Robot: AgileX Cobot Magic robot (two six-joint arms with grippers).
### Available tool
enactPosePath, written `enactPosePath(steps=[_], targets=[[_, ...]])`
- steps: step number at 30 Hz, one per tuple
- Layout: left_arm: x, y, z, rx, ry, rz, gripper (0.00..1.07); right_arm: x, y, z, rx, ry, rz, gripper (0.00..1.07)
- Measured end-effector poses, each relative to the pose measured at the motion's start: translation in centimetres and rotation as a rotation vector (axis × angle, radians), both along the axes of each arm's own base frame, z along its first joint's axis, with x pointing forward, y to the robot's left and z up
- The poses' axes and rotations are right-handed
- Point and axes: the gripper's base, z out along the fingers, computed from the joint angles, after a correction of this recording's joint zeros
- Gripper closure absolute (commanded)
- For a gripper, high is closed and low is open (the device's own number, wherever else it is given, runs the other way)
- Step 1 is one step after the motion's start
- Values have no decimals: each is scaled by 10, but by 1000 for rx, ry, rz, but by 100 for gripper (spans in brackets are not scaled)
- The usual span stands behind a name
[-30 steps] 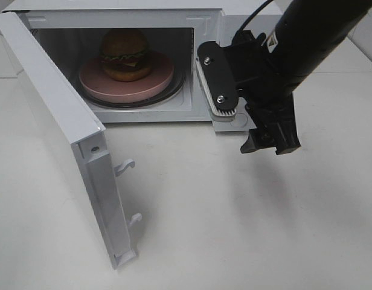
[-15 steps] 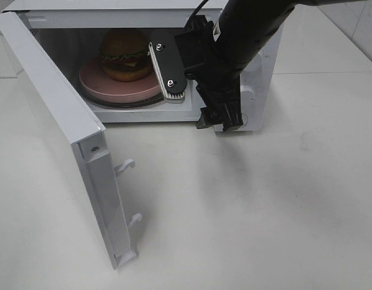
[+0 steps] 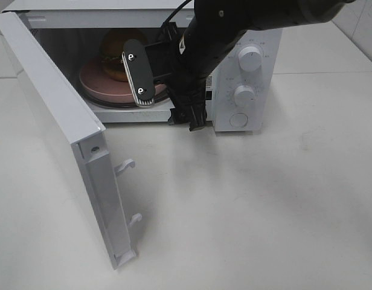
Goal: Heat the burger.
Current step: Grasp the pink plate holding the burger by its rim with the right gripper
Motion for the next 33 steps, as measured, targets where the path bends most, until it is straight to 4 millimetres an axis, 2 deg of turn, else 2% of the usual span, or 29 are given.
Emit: enactPosePath(steps=[3, 8, 17, 26, 33], targets=[[0, 0, 0, 0, 0, 0, 7, 2, 2, -2, 4, -2, -1, 19], [0, 0, 0, 0, 0, 0, 7, 17, 14, -19, 1, 2, -1, 20], [0, 0, 0, 0, 0, 0, 7, 38, 30, -38, 35, 9, -46, 22], [0, 0, 0, 0, 0, 0, 7, 56, 42, -43, 38, 12, -64, 23], [0, 0, 0, 0, 0, 0, 7, 71, 52, -36, 39, 0, -77, 24]])
